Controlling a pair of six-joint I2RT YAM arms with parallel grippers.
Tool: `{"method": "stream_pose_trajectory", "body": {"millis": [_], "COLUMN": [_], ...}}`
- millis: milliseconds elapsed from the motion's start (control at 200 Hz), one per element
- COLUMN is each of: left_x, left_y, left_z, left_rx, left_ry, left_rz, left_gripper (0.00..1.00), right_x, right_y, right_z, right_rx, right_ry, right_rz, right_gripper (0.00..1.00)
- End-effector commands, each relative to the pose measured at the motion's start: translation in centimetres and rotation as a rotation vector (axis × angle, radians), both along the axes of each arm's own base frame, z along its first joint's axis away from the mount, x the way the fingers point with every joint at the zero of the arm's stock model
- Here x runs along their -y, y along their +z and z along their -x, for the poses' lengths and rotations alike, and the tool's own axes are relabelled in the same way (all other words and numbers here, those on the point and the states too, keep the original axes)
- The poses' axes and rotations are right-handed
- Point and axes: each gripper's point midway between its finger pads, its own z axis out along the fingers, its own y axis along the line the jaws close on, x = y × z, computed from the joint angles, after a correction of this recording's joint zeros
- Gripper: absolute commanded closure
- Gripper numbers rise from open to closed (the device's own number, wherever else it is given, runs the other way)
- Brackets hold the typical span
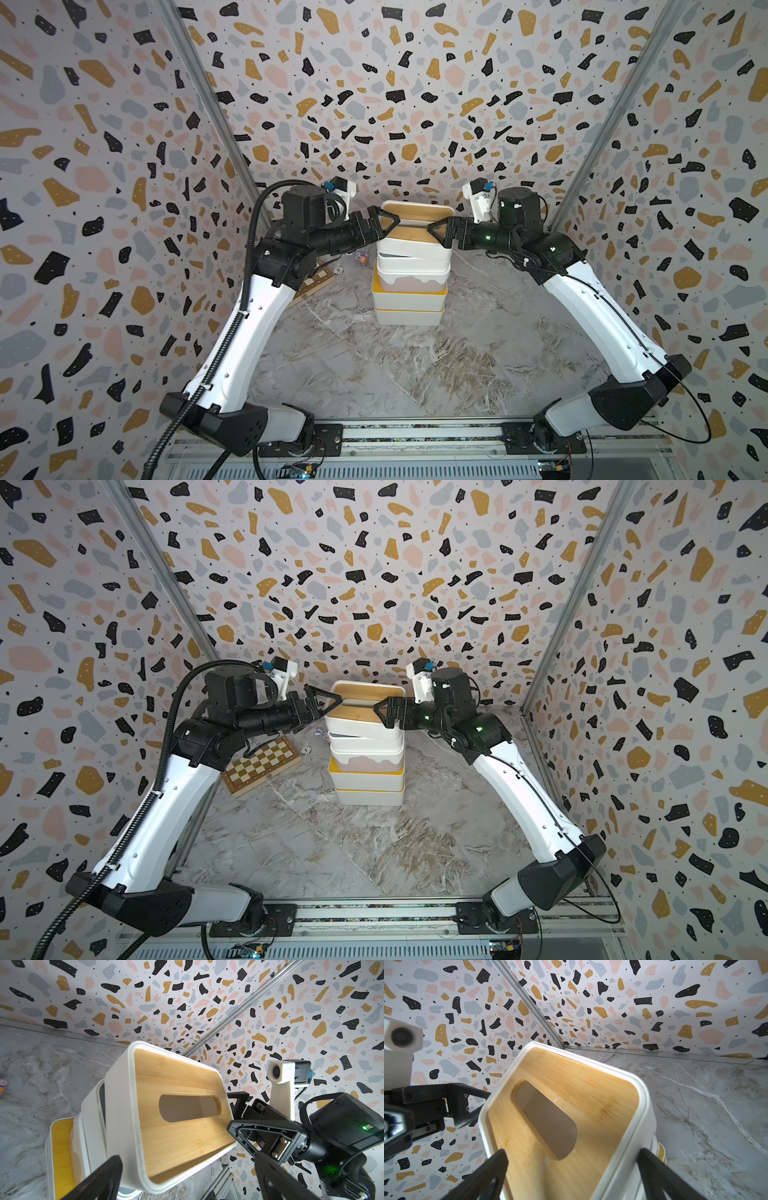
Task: Stack the tissue boxes
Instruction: Adjust the tissue box on the tissue box.
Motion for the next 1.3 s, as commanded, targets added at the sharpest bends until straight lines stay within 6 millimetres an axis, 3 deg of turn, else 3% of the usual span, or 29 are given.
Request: {"method": "stream_pose_trajectory", "body": {"millis": [0, 370, 516, 1296], "left_x": [0.4, 1.0, 0.5, 0.9], "left_y": [1.2, 1.3, 0.6, 0.9], "left_z": [0.7, 2.3, 1.6, 0.3], "left_rx": [0.028, 0.040, 0.040, 0.048], "left_ry": [-0.005, 0.001, 0.051, 0.065], "left_rz": [0.049, 0.038, 0.012, 0.020], "left_gripper": [0.00, 0.00, 0.01, 0.00], "right_x": [0.5, 0.2, -0.4, -0.9], "right_y": [1.7, 2.0, 2.2, 2.7], "right_z": [0.2, -0.7, -1.0, -3.5], "right_rx": [0.046, 0.049, 0.048, 0.074], "right_ry": [0.000, 0.009, 0.021, 0.007], "right_rz": [-0.001, -0.012, -0.021, 0.006], "right_gripper": [0.01, 0.01, 0.01, 0.01]}}
